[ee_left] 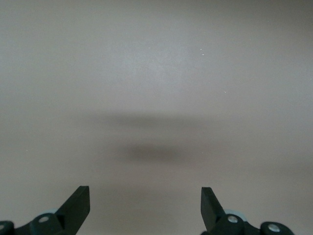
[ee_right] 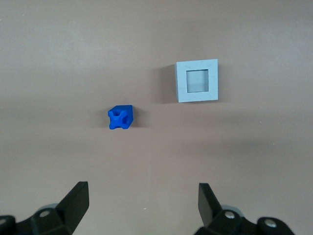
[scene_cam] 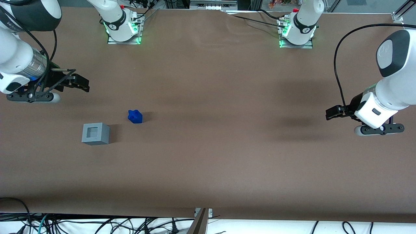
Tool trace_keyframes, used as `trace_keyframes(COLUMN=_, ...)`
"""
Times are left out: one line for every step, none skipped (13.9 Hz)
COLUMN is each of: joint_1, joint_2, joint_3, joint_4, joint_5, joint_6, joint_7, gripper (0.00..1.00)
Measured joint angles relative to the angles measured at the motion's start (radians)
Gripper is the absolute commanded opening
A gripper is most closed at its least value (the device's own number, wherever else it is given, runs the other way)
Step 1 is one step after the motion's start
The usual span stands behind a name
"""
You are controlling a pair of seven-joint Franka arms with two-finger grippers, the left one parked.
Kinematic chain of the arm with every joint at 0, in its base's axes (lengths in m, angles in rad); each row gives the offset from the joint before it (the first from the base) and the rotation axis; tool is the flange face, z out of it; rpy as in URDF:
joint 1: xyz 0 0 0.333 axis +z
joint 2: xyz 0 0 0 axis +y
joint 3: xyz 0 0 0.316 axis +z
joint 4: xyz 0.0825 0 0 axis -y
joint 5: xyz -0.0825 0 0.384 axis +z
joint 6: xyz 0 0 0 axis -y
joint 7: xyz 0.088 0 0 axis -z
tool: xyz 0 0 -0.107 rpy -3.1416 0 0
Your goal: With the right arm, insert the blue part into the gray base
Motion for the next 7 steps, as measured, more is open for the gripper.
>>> trace_keyframes(joint_1=0.0, joint_2=0.0, joint_3=0.0, joint_4=0.0, joint_5=0.0, joint_6=-0.001, joint_7=-0.016, gripper=0.99)
trace_keyframes(joint_1=0.0, joint_2=0.0, joint_3=0.0, joint_4=0.0, joint_5=0.0, joint_6=-0.001, joint_7=-0.023, gripper=0.99)
trace_keyframes(joint_1=0.0, joint_2=0.0, joint_3=0.0, joint_4=0.0, joint_5=0.0, joint_6=-0.002, joint_7=-0.025, gripper=0.99)
trace_keyframes(joint_1=0.0, joint_2=0.0, joint_3=0.0, joint_4=0.0, joint_5=0.0, joint_6=-0.002, joint_7=-0.027, gripper=0.99)
trace_keyframes(joint_1=0.0, joint_2=0.0, joint_3=0.0, joint_4=0.0, joint_5=0.0, joint_6=-0.002, joint_7=-0.027, gripper=0.99)
trace_keyframes(joint_1=0.0, joint_2=0.0, joint_3=0.0, joint_4=0.0, joint_5=0.0, joint_6=-0.003, joint_7=-0.027, gripper=0.99)
trace_keyframes(joint_1=0.0, joint_2=0.0, joint_3=0.0, joint_4=0.0, joint_5=0.0, joint_6=-0.003, joint_7=-0.027, gripper=0.99)
